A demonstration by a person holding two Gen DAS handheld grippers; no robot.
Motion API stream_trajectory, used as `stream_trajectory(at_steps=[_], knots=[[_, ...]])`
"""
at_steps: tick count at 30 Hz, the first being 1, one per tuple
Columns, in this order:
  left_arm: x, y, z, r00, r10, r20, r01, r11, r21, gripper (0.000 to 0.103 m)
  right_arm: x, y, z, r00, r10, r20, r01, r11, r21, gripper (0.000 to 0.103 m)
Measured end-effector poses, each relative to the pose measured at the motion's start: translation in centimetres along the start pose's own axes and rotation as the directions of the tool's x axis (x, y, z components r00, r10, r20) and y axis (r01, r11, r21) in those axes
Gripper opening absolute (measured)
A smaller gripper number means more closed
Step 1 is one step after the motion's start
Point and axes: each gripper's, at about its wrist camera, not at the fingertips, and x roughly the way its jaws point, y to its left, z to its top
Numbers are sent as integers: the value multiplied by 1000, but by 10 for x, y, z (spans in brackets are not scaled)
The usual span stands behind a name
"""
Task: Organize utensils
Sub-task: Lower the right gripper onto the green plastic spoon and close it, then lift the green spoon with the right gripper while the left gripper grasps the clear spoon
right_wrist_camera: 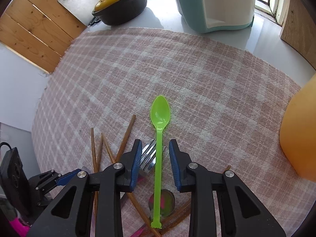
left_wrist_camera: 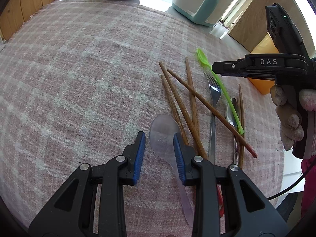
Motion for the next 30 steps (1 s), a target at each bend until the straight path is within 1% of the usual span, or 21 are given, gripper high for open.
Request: stream_trajectory(at_steps=[3,6,12,16,23,24,26,27,28,29,30], knots=[[3,-5,2,1000,28,9,-28,999,26,26,7,-1,3,1000,-6,-10,6,1000,9,23],[4,-6,2,998,57,17,-57,998,38,18,12,-1,5,1000,-18,-18,18,1000,13,22],[5,-3,3,998,61,28,-62,998,24,9,17,1,8,999,-43,-22,43,999,4,18],[4,-1,4,998,53,35,-54,998,12,7,19,3,10,998,-59,-22,59,998,-4,11],[2,2,2,999,22,27,-22,1000,-9,7,20,6,10,998,-61,-21,61,998,-15,10],[2,3,1,1000,19,24,-19,1000,-13,7,19,5,10,998,-62,-21,61,998,-15,10],[2,2,0,1000,6,18,-6,1000,-11,16,18,4,9,998,-62,-20,62,998,-14,10],[0,1,-1,1000,-1,18,1,1000,-8,27,15,1,6,998,-62,-20,62,998,-13,10],[0,-1,-2,1000,3,16,-3,1000,-1,39,15,1,6,998,-62,-20,62,998,-14,10],[-1,-3,-3,1000,3,16,-4,1000,9,42,15,0,6,998,-63,-20,62,998,-16,10],[-1,-6,-4,1000,15,15,-15,1000,20,43,15,-1,6,998,-63,-21,63,998,-17,10]])
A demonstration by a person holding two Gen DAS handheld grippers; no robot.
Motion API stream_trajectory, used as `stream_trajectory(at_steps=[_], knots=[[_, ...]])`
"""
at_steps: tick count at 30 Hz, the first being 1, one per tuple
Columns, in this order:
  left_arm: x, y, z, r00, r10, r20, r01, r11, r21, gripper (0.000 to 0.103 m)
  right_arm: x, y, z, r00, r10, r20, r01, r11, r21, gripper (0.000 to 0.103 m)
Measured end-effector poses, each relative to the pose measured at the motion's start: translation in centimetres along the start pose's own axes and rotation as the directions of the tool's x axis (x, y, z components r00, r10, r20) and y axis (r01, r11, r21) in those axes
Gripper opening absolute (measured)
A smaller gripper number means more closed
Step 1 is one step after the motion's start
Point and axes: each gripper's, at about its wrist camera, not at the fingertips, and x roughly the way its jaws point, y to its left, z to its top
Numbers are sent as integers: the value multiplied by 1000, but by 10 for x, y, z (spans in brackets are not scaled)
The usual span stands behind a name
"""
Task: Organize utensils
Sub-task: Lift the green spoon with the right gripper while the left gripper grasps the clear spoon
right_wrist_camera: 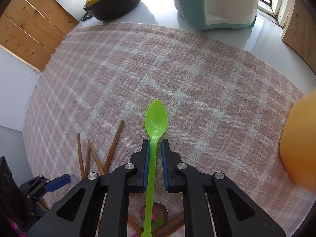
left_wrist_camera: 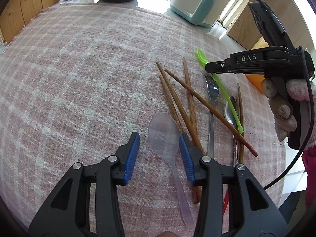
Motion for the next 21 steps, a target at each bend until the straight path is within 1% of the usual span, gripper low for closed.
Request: stream_trajectory(at_steps=[3,11,13,17,21], knots=[[2,-9,-2,999,47,16,-48,997,63,43,0,-1,0,1000,-3,-1,3,1000,-4,10],[13,-22,6,994,95,51,-101,986,130,43,2,4,3,1000,-17,-1,17,1000,-12,10],[15,-25,6,992,109,66,-118,982,150,37,2,5,3,1000,-20,-1,20,1000,-15,10],[14,-23,4,992,106,75,-116,981,155,37,4,8,5,1000,-27,-1,27,999,-24,10],[12,-20,4,994,93,65,-101,987,126,37,5,11,7,1000,-27,-3,27,999,-31,9]])
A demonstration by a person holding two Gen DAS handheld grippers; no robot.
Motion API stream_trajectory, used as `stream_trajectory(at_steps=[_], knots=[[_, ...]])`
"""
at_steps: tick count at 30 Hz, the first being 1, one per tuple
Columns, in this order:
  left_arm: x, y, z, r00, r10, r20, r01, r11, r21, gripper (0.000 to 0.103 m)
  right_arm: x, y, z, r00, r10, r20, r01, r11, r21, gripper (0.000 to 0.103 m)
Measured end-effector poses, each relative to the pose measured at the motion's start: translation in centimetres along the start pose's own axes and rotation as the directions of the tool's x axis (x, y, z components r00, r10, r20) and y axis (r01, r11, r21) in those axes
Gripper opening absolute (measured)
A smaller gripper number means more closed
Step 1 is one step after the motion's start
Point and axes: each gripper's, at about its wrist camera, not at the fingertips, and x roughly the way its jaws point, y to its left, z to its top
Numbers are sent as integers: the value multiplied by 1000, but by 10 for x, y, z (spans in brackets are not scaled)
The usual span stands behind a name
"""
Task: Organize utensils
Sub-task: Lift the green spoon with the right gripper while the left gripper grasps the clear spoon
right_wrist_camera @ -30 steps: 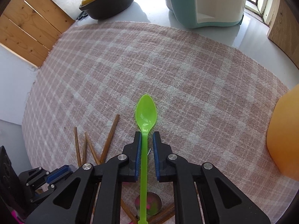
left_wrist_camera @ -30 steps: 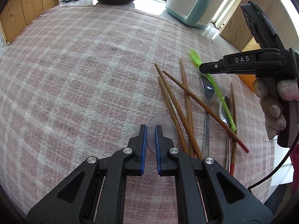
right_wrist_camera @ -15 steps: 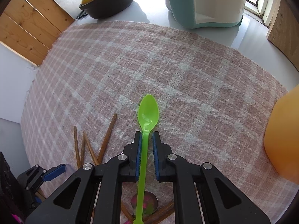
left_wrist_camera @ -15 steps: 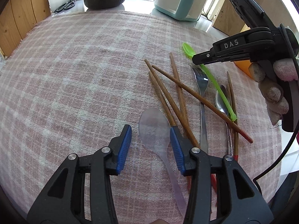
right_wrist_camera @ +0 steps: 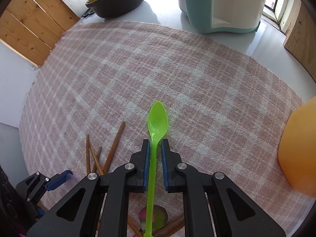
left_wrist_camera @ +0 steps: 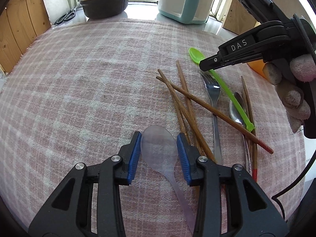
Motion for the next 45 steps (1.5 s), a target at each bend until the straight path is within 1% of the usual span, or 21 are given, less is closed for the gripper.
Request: stream_trajectory(at_steps=[1,4,11,17,22,32,39,45], knots=[[-1,2,0,1000,-5,-2,5,1000,-12,37,0,0,0,1000,5,0,-5,1000,-1,7],[-6,10,-2,1000,-15,-3,15,999,-39,37,-2,0,0,1000,14,6,-14,1000,0,6],[-19,21,-2,1000,-1,25,2,998,-69,37,-13,-3,-2,999,31,31,-31,1000,-3,5],[-34,25,-1,998,18,55,-14,997,-71,37,-21,-8,-5,998,42,51,-42,999,4,5],[-48,24,1,996,21,84,-15,997,-71,37,-39,-10,-10,995,51,91,-52,999,3,5],[-78,5,16,988,1,158,7,999,-51,36,-88,-15,-23,981,67,180,-65,998,-19,5],[-97,-16,34,975,-4,222,11,999,-32,36,-122,-26,-32,968,66,242,-60,998,-32,5],[-109,-32,45,967,-4,255,13,999,-34,36,-147,-36,-38,957,77,281,-66,997,-48,5]])
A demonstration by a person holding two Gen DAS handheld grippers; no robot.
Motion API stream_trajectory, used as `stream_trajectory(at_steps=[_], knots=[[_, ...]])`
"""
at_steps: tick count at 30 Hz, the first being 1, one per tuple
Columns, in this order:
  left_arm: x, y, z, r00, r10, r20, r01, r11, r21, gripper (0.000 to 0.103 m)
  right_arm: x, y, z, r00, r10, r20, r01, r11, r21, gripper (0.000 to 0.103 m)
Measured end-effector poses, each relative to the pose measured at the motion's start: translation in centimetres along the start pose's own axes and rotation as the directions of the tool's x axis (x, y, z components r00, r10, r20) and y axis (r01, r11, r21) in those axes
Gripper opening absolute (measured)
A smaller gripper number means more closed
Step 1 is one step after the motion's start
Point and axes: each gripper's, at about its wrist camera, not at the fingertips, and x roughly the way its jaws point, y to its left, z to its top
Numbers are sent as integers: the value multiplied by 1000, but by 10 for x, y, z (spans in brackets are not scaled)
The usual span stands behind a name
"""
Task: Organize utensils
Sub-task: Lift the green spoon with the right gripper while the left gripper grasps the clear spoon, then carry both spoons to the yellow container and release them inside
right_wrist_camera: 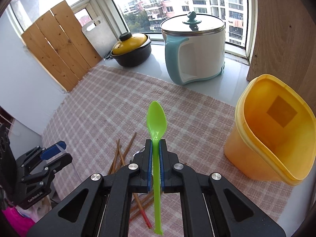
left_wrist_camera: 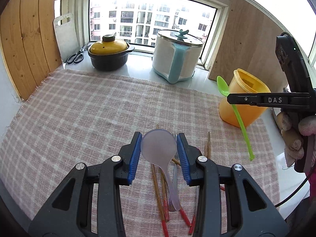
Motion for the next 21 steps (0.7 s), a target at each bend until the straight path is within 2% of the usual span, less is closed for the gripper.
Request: stream_trajectory(at_steps=[13,21], knots=[[-18,-53,52,994,-33,108,30,999,26,36,-56,-22,23,993,-21,115,27,999,-47,5],[-10,-91,92,986,-70,153,66,997,34,36,-81,-52,39,984,-50,173,56,998,-31,5]])
